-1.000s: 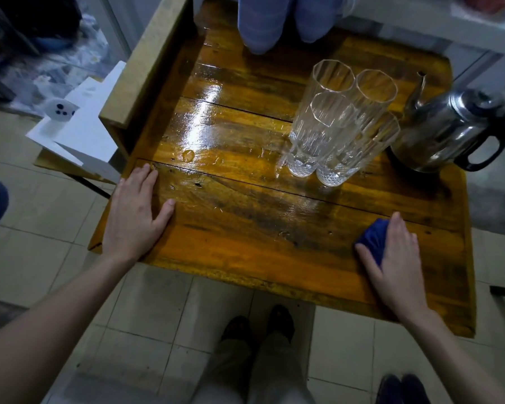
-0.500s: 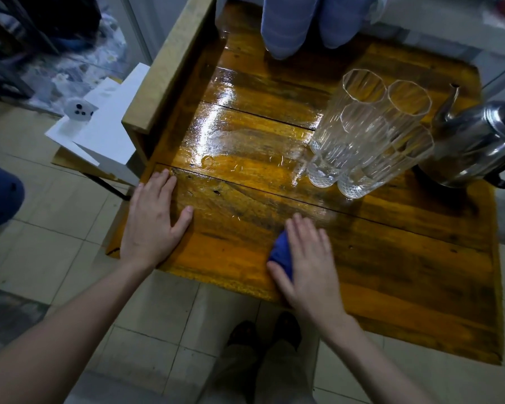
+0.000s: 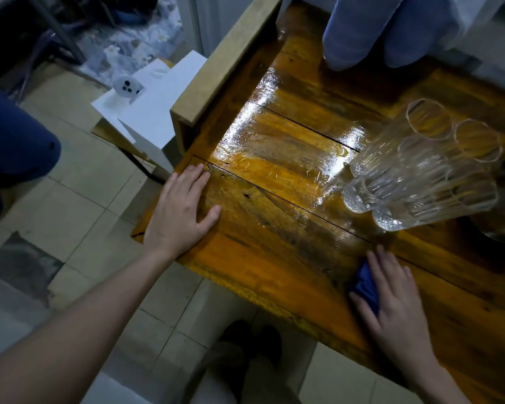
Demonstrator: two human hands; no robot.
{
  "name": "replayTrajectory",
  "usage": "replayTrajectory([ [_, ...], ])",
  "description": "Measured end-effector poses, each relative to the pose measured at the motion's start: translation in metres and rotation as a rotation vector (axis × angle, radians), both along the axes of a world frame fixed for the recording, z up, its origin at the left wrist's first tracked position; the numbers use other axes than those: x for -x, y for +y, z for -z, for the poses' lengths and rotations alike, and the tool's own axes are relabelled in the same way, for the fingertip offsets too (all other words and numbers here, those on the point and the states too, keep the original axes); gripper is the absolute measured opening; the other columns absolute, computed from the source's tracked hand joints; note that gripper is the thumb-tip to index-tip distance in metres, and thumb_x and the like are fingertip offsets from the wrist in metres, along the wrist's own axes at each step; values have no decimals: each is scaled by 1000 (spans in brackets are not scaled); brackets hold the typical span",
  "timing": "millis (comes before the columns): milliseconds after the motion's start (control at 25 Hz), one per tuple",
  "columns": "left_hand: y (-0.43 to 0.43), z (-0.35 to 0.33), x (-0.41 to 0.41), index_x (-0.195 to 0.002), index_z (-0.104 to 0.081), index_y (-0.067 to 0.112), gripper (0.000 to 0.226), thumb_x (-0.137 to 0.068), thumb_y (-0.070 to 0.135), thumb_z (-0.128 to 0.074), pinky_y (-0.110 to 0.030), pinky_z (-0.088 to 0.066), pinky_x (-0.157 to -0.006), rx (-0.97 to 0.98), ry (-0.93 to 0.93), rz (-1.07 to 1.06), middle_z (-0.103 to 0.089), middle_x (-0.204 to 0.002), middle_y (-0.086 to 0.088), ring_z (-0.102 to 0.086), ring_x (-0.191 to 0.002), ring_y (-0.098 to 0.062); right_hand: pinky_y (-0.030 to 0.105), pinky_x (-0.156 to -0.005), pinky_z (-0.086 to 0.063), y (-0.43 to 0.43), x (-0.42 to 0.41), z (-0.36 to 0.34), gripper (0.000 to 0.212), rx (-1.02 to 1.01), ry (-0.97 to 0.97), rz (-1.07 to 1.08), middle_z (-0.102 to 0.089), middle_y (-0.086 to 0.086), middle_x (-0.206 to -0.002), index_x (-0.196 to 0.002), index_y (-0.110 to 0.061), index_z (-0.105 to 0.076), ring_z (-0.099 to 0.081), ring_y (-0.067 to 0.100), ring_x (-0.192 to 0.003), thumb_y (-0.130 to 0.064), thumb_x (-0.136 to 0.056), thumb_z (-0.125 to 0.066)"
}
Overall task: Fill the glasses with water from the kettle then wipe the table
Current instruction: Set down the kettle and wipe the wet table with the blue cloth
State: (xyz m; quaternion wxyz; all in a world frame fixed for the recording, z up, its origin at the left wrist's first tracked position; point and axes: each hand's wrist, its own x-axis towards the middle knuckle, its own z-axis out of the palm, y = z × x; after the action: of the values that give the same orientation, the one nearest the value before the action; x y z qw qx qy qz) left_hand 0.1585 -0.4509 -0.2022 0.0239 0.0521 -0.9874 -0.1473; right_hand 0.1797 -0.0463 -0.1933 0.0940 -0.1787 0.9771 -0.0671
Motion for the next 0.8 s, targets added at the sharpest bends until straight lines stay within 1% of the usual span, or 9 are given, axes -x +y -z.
replayTrajectory([
  [80, 0, -1, 0, -148, -34, 15, 68, -93, 55, -43, -42, -14, -121, -5, 2, -6, -31, -156, -5, -25, -144, -20, 48, -121, -13, 1, 9, 0, 81, 15, -4, 69, -20, 9, -162, -155, -15, -23, -21, 28, -148, -68, -94, -21],
  [160, 0, -1, 0, -148, -34, 15, 68, -93, 54, -43, -42, -14, -121, -9, 2, -2, -31, -155, -5, -25, -144, -20, 49, -121, -13, -6, 10, 1, 83, 4, -1, 67, -20, 10, -162, -155, -14, -22, -20, 28, -149, -69, -93, -21],
  [280, 0, 0, 2, -147, -34, 14, 68, -94, 54, -42, -42, -14, -121, -4, -3, -2, -31, -156, -6, -25, -145, -20, 51, -121, -12, -34, 14, 0, 82, 10, 4, -64, -20, 12, -162, -154, -15, -24, -19, 29, -149, -69, -93, -23],
  [360, -1, 0, 2, -148, -33, 14, 68, -94, 55, -41, -40, -12, -121, 5, -13, 9, -30, -156, -5, -24, -145, -20, 49, -121, -10, -74, 22, 1, 79, 28, 11, -189, -20, 12, -162, -154, -16, -25, -18, 28, -149, -68, -95, -25],
  [440, -1, -2, 3, -148, -32, 14, 68, -94, 55, -40, -40, -11, -121, 1, -27, 17, -29, -157, -5, -23, -146, -19, 47, -122, -7, -124, 30, 2, 78, 42, 10, -221, -18, 10, -162, -155, -16, -23, -13, 25, -151, -67, -96, -26],
  [560, -1, -3, 2, -149, -31, 14, 67, -95, 53, -40, -40, -11, -121, 9, -42, 22, -28, -157, -5, -21, -147, -19, 48, -122, -9, -184, 34, 3, 79, 51, 26, -173, -16, 8, -163, -156, -16, -19, -9, 22, -152, -66, -96, -27],
  [680, 0, -1, 1, -149, -31, 12, 66, -96, 50, -40, -39, -10, -121, 27, -44, 21, -28, -157, -6, -20, -147, -18, 47, -121, -11, -223, 39, 6, 77, 54, 55, -104, -18, 9, -163, -156, -15, -20, -12, 23, -151, -64, -97, -28],
  [800, 0, -2, 2, -148, -32, 11, 57, -99, 40, -34, -39, -11, -121, 29, -38, 21, -28, -157, -7, -19, -147, -19, 46, -121, -11, -248, 48, 7, 73, 65, 76, -74, -19, 8, -163, -155, -17, -23, -14, 24, -151, -60, -97, -32],
])
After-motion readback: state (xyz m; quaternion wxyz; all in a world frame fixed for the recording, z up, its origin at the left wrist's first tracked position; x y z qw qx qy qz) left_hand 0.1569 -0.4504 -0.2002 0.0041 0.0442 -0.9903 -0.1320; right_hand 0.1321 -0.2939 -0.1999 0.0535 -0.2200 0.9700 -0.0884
